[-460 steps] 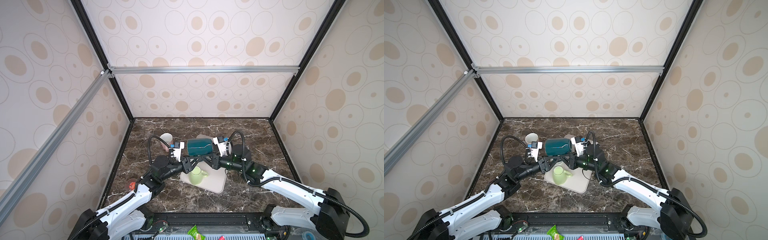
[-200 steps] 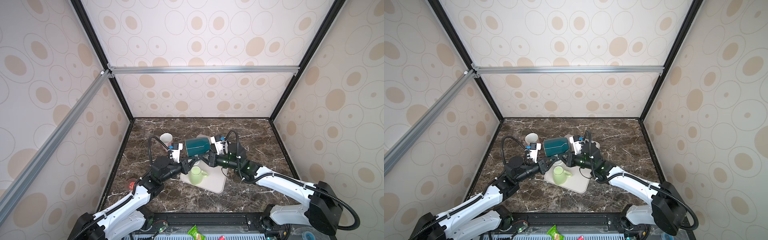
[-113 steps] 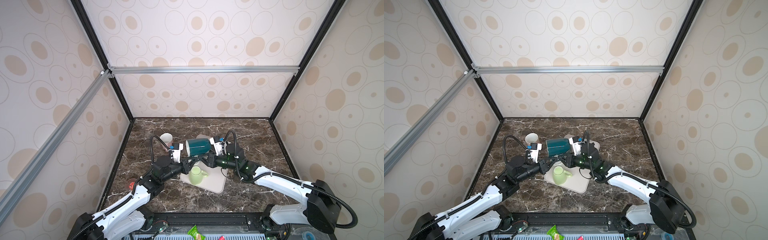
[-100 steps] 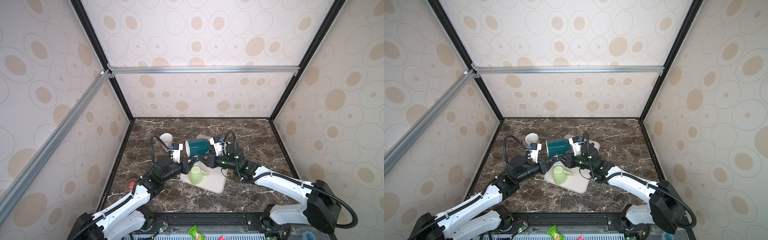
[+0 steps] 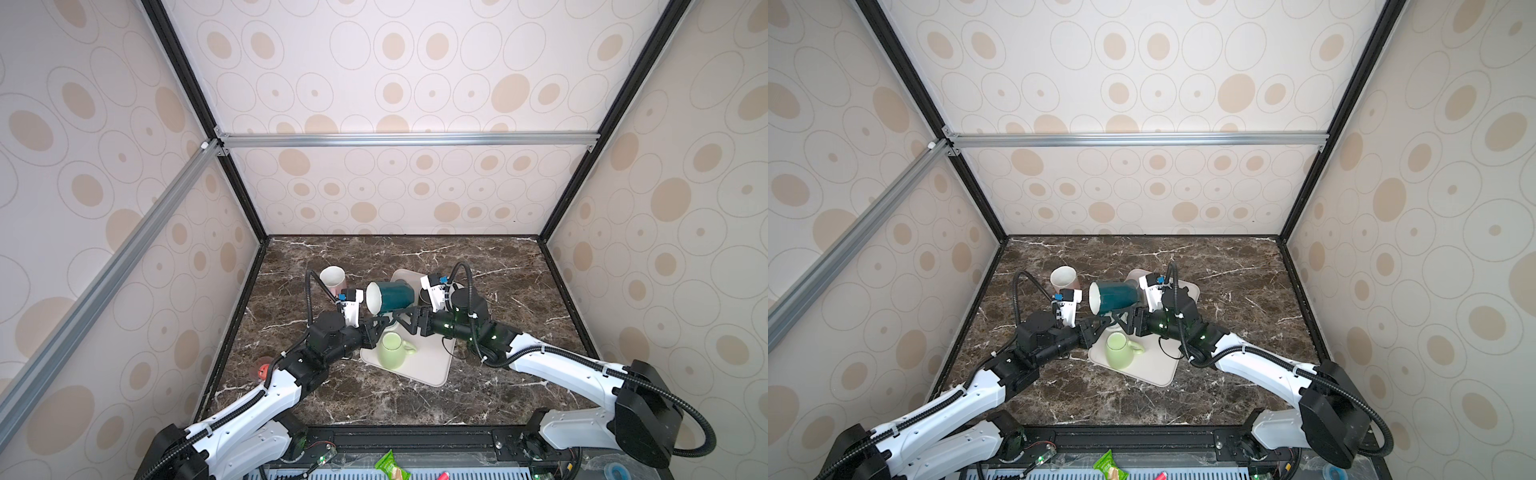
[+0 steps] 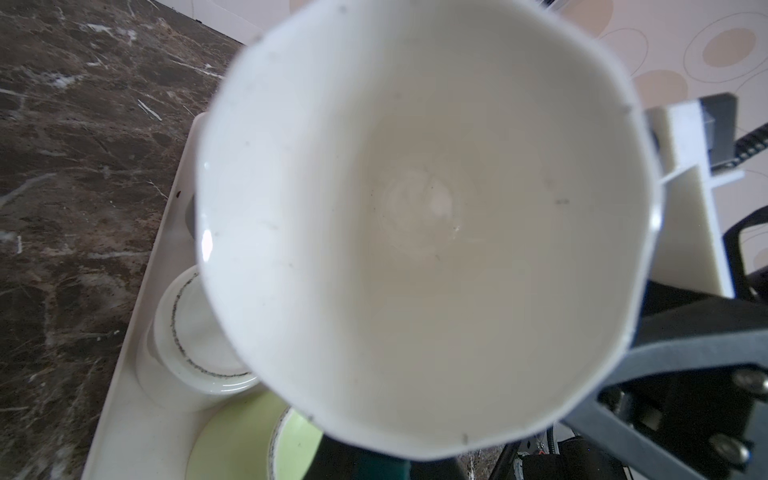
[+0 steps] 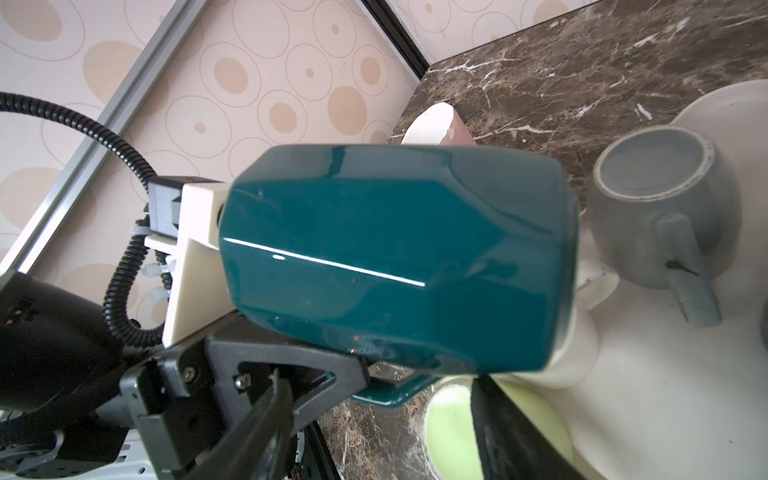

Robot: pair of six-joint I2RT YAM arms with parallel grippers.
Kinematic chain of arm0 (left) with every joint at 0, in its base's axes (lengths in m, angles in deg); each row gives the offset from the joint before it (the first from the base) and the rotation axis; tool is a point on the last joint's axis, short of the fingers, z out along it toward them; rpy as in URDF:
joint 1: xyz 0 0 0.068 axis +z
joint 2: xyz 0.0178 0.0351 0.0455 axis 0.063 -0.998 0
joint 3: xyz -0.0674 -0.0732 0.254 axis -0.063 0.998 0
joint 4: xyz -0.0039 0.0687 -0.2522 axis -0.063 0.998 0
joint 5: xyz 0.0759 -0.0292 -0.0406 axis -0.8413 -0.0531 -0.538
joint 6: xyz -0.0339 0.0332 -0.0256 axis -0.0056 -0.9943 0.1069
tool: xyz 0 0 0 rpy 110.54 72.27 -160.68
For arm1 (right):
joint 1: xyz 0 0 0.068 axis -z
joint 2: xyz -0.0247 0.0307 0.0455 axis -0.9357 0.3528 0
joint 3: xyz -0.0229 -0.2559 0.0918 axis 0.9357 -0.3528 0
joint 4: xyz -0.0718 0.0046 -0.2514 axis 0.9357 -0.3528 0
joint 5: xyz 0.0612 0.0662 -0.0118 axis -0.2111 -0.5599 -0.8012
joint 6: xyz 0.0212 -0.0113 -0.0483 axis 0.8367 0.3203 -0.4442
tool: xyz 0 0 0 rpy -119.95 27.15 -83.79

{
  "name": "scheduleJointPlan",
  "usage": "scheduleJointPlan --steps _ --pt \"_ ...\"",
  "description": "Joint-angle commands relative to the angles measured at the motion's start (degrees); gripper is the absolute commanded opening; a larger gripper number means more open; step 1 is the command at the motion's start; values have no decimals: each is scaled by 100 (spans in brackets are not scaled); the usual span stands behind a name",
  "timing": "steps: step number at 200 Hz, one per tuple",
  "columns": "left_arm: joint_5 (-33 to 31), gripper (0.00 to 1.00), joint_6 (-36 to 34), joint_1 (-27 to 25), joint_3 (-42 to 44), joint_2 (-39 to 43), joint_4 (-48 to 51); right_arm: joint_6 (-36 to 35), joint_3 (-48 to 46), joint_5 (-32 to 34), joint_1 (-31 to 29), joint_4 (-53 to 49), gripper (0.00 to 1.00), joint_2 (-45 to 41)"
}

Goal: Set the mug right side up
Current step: 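Open and withdraw the right gripper while the left gripper turns the teal mug upright, then lower the upright teal mug onto the table beside the pink mug with the left gripper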

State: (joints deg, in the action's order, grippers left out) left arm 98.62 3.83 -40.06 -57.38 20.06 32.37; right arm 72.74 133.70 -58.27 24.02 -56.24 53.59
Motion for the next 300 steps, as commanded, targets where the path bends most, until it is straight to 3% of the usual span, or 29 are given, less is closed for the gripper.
scheduleJointPlan --steps 1,43,96,169,199,258,300 --pt "-137 0 -279 -26 -372 33 -457 -80 -51 216 -45 -72 70 -226" --pt "-183 0 -471 -29 -447 -106 -348 -234 -89 588 -39 -491 74 -502" --pt "-729 0 -685 -12 -678 73 288 -525 -110 1262 -44 -1345 84 -1114" --pt "-2274 0 -1293 40 -1470 558 1904 -646 -591 1662 -39 -2004 100 -2095" --pt "-2847 0 -1482 137 -1865 555 2578 -798 -658 1783 -42 -2396 100 -2523" --pt "-3376 0 -1555 586 -2615 300 3758 -1015 -902 2142 -45 -3102 100 -3360" --pt "-3279 0 -1785 1325 -2729 -10 4420 -961 -1114 2202 -41 -3676 100 -3878"
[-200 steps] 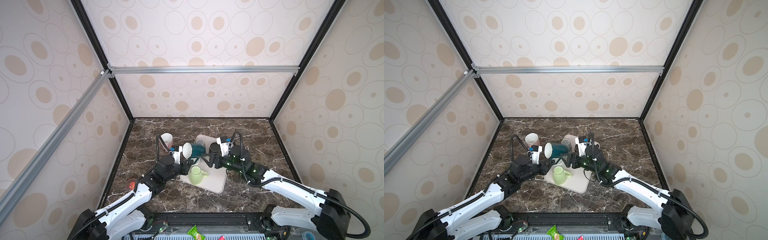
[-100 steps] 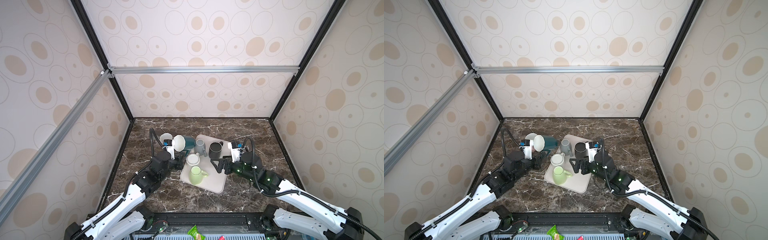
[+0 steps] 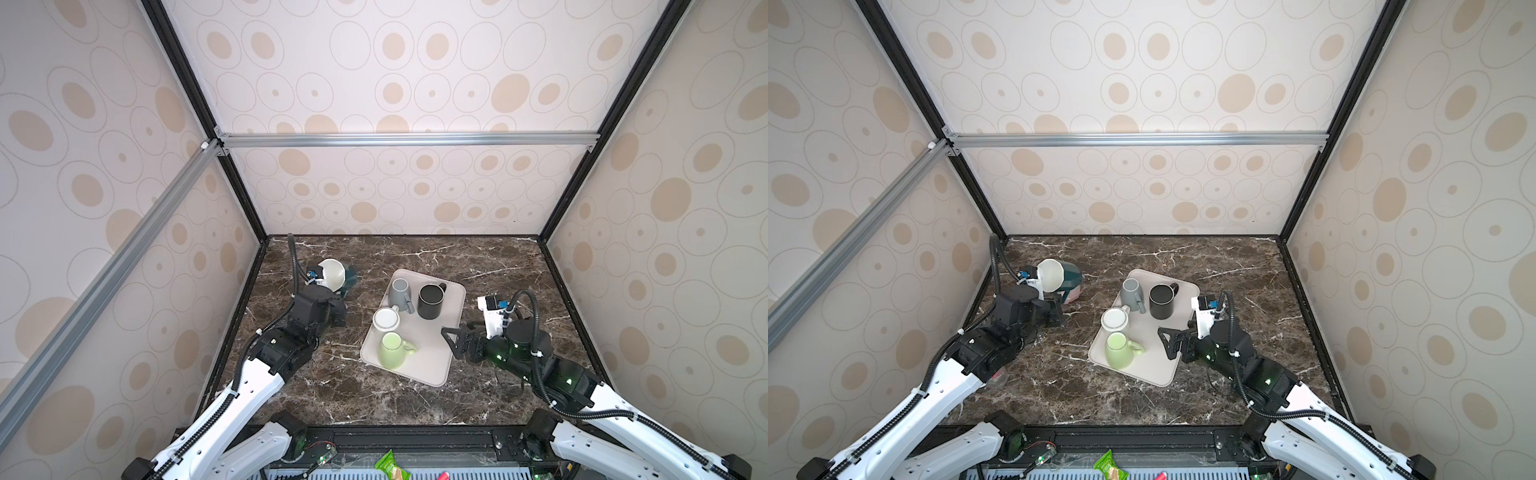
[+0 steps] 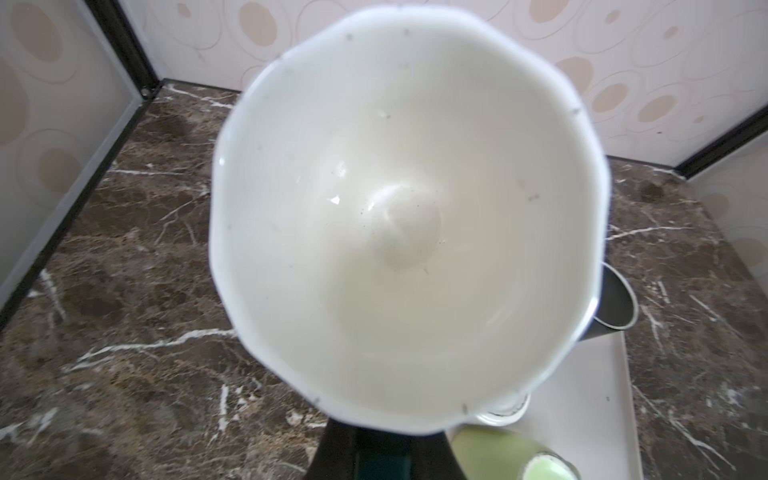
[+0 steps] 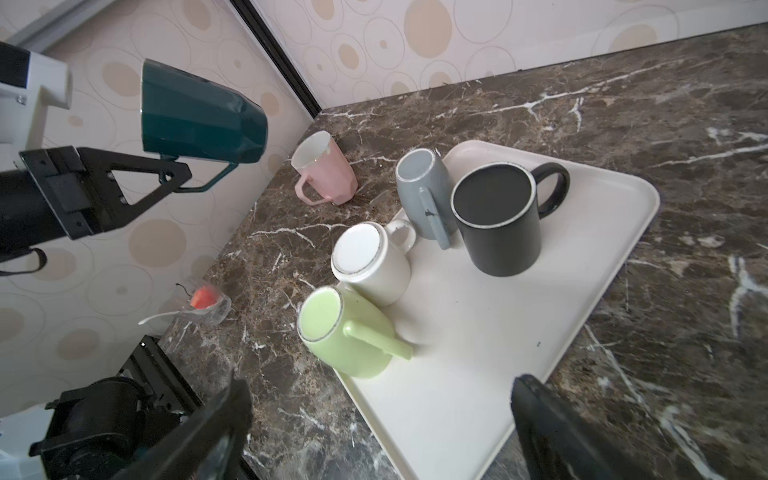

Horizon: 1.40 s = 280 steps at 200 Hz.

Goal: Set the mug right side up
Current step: 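Lower the upright teal mug onto the table beside the pink mug with the left gripper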

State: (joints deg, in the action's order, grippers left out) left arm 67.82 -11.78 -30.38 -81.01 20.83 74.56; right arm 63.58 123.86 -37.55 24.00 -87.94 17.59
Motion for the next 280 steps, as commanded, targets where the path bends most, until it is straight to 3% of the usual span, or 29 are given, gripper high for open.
scheduleJointPlan --steps 1,68,143,180,280 --pt "-198 0 -225 374 -367 -86 213 -42 -139 129 -37 -523 100 -295" --pt "-112 0 -322 1249 -329 -389 392 -189 -481 333 -44 -1048 100 -1357" --pt "-145 0 -299 1732 34 -678 -6 -107 -503 594 -38 -1544 100 -1451" --pt "-4 0 -367 2079 164 -974 -373 85 -662 362 -41 -1459 100 -1649" --pt "145 0 -356 2247 55 -2129 -1104 419 -925 445 -44 -1829 100 -2342"
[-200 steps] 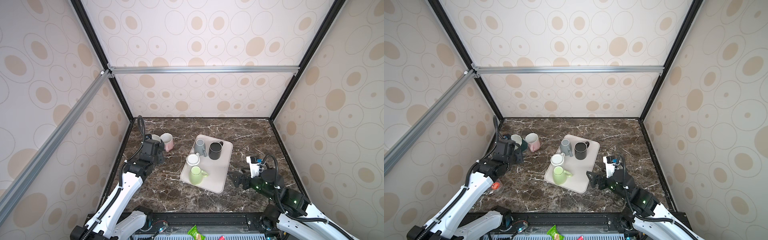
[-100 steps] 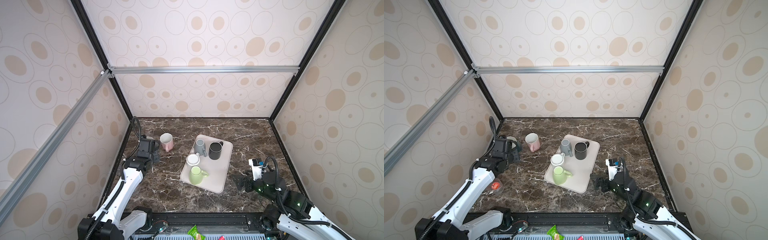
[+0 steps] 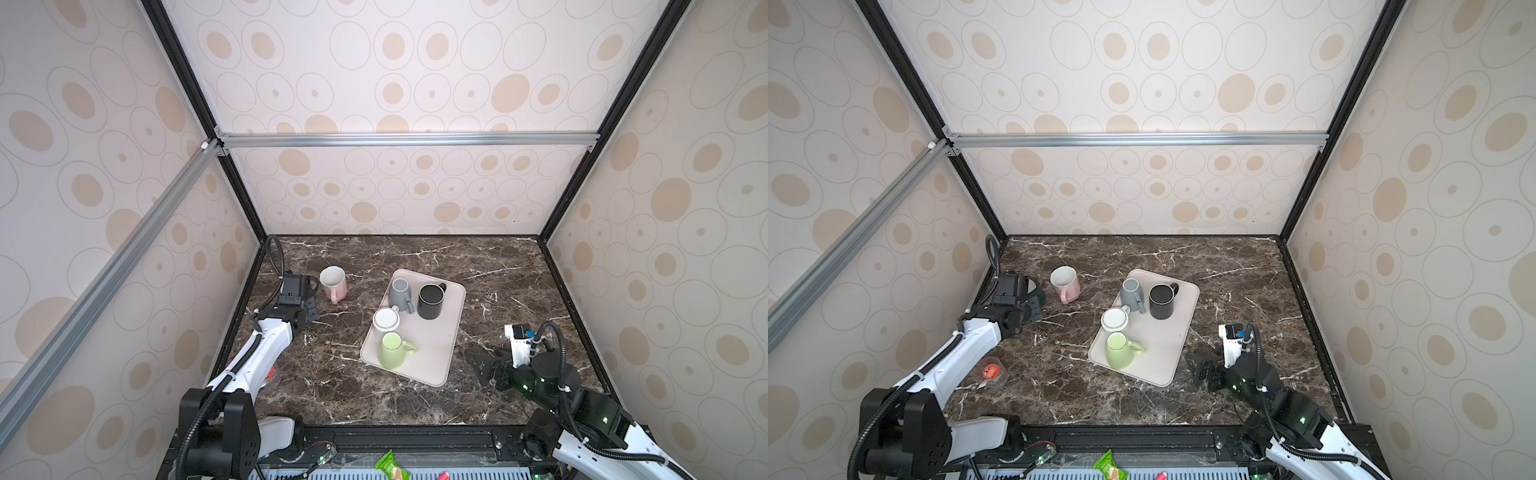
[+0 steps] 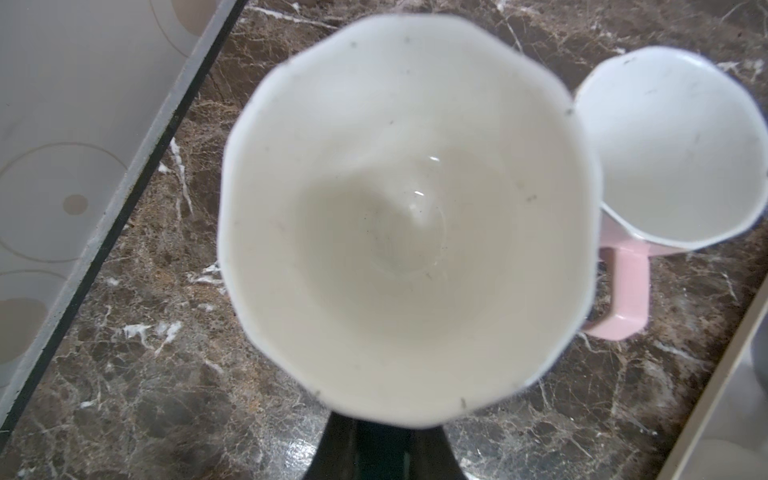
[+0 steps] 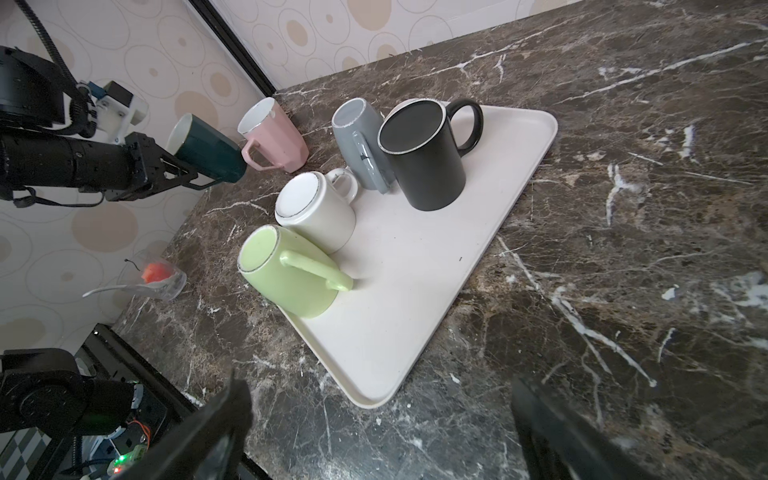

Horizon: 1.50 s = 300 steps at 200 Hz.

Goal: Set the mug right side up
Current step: 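Lower the upright teal mug onto the table beside the pink mug with the left gripper, then open the left gripper while the right gripper moves over the upside-down light green mug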

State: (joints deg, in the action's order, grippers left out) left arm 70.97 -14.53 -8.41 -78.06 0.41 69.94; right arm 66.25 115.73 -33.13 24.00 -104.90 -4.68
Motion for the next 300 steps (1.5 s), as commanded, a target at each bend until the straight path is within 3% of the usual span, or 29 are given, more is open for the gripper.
scheduleJointPlan --steps 1,166,172,185,192,200,210,230,275,300 --pt "-170 0 -81 50 -240 -99 -646 153 -114 4 -40 -130 100 -115" --pt "111 0 -323 45 -380 -809 -962 195 -178 -152 -39 48 100 374" --pt "157 11 -335 48 -390 -820 -954 189 -186 -172 -41 56 100 394" --pt "173 50 -328 47 -381 -797 -957 197 -165 -213 -46 53 100 440" --pt "173 63 -328 50 -365 -762 -953 189 -158 -241 -36 73 100 473" --pt "173 71 -328 49 -365 -736 -938 181 -153 -283 -45 91 100 514" --pt "173 89 -336 49 -365 -674 -908 165 -156 -344 -41 120 100 568" --pt "172 98 -346 40 -337 -517 -837 153 -158 -410 -36 182 100 693" --pt "515 98 -361 32 -342 -110 -455 65 -87 -485 -38 237 100 1042" --pt "961 98 -458 5 -254 408 -212 -488 283 -822 -42 -76 100 1410"
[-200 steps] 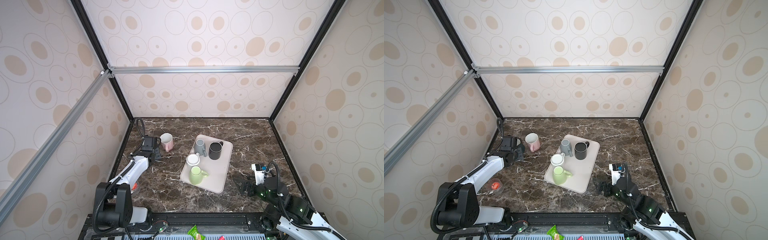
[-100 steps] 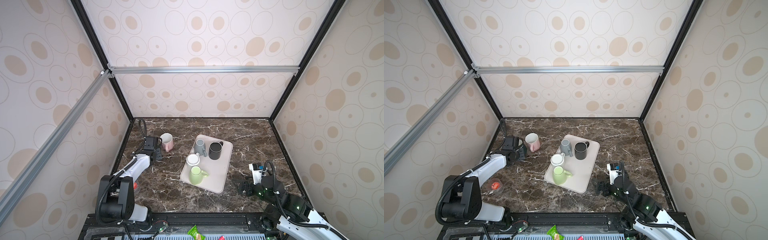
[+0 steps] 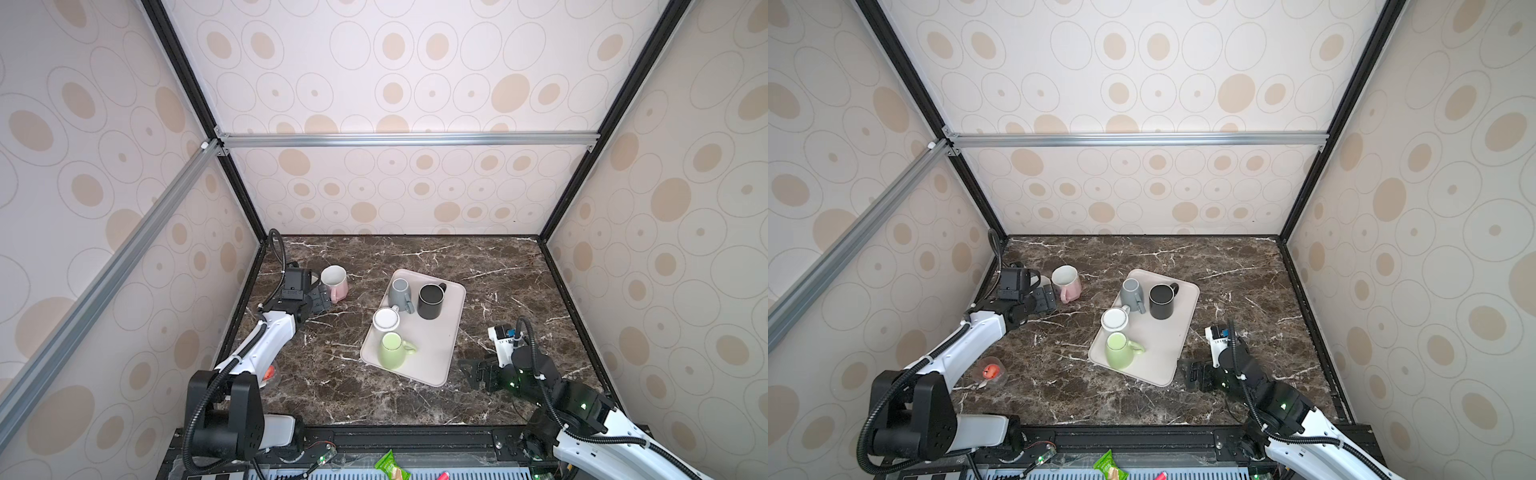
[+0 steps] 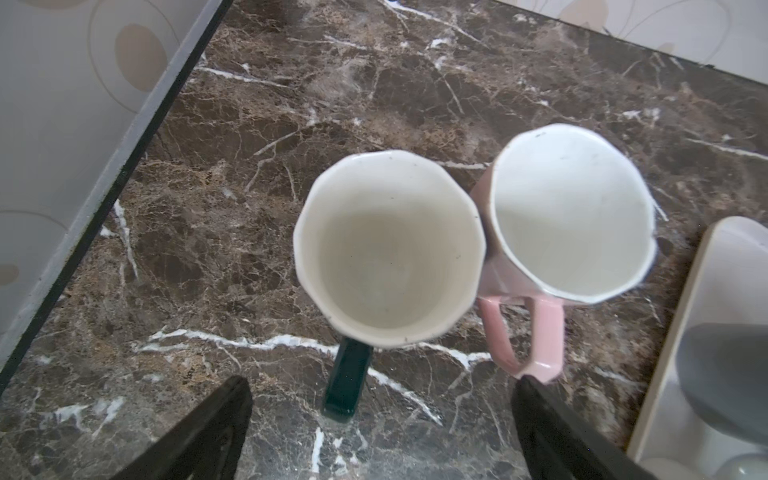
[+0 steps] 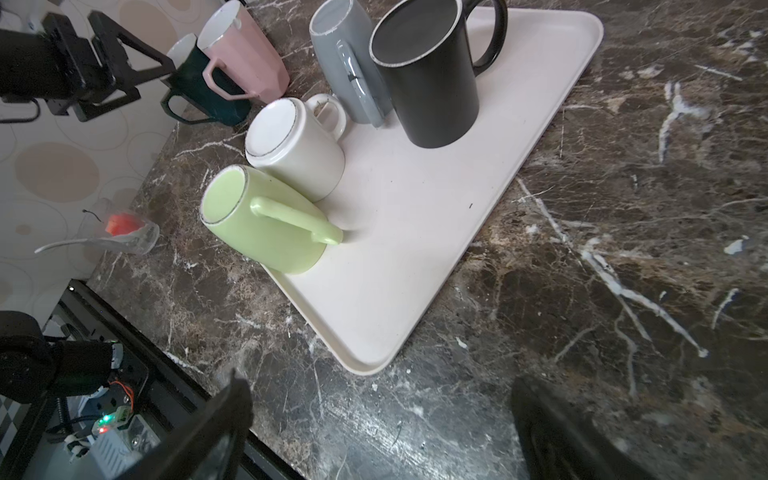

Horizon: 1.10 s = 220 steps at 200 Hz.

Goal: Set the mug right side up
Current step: 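Open the left gripper while the right gripper moves over the upside-down light green mug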

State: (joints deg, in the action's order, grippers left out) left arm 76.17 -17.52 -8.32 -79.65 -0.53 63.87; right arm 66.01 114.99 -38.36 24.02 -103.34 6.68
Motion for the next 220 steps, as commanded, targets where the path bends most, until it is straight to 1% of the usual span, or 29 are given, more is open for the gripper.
scheduleJointPlan --steps 1,24,47,79,95,118,133,148,181,220 --pt "456 98 -164 -4 -92 524 401 -482 382 -309 -46 -243 100 293" --pt "1000 98 -278 -21 -45 975 667 -772 819 -584 -38 -346 100 891" --pt "1556 98 -400 -47 89 1382 858 -1097 1164 -1089 -42 -35 100 1708" --pt "2246 98 -447 -107 316 1686 975 -1505 1528 -1222 -50 578 99 2829" --pt "2591 98 -406 -152 458 1925 816 -1637 1671 -1283 -51 986 99 3367" --pt "2541 98 -389 -186 539 2235 719 -1935 2045 -1381 -65 1235 99 4182" --pt "2801 98 -367 -185 651 2365 569 -2123 2282 -1368 -68 1297 99 4600" --pt "3017 98 -272 -188 847 2453 371 -2349 2428 -1550 -75 1478 98 4918" --pt "3290 98 -277 -203 1120 2377 27 -2631 2593 -2003 -89 1770 97 5393" --pt "3318 98 -284 -206 1385 2327 -228 -2870 2746 -2350 -100 1911 93 5717"
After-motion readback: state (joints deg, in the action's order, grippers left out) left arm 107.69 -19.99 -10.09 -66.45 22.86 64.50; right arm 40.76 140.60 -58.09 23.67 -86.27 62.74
